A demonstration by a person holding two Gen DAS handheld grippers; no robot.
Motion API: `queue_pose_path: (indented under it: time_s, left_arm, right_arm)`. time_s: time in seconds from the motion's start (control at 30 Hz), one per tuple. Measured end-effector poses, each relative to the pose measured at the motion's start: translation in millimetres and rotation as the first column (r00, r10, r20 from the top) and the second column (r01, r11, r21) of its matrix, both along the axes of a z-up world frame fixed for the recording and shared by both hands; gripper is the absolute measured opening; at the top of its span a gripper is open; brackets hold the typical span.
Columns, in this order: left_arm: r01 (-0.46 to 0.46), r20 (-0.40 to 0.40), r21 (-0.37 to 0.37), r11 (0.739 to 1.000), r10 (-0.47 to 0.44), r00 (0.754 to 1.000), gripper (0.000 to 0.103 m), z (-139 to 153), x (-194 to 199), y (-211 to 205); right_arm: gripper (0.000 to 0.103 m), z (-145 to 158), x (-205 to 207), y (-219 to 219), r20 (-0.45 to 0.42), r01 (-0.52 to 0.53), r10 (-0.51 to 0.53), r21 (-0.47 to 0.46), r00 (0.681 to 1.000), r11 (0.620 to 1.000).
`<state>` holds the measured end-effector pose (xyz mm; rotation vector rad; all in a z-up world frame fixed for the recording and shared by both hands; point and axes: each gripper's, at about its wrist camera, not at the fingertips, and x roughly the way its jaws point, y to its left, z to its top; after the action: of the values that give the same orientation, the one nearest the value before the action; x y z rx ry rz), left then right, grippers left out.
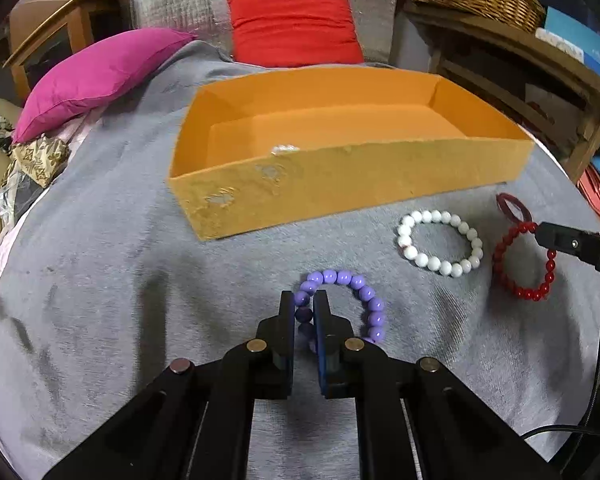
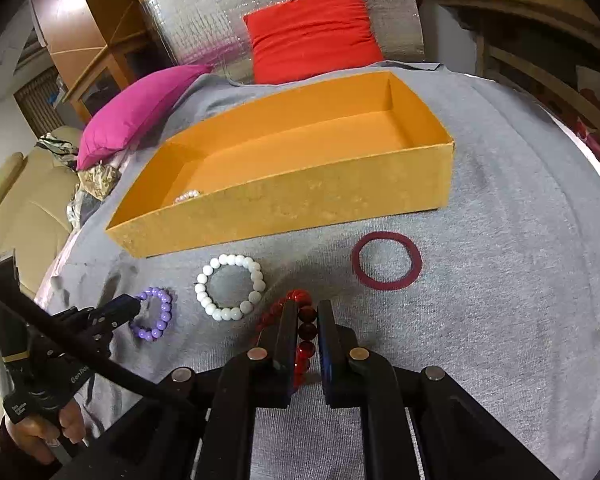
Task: Organize jewelry
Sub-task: 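Grasp the purple bead bracelet with the left gripper while the right lifts the red bracelet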
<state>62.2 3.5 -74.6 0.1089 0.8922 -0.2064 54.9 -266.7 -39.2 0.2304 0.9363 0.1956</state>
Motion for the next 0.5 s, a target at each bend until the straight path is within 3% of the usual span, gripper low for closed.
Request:
queue_pose_path:
  time_s: [0.27, 0.5]
  left_arm:
    - [-0.030, 0.032, -0.034, 0.999, 0.031, 0.999, 0.009, 8, -1, 19]
    - [0.001, 0.069, -0.056, 0.998, 0.003, 0.998, 0.009, 18, -7, 12]
  right_arm:
    - [0.010, 4, -2, -5, 0.014, 0.013, -0.013, 0.017, 1.000, 1.000]
    - [0.011, 11, -3, -2, 0.047, -0.001, -0.002, 0.056, 0.999, 0.998]
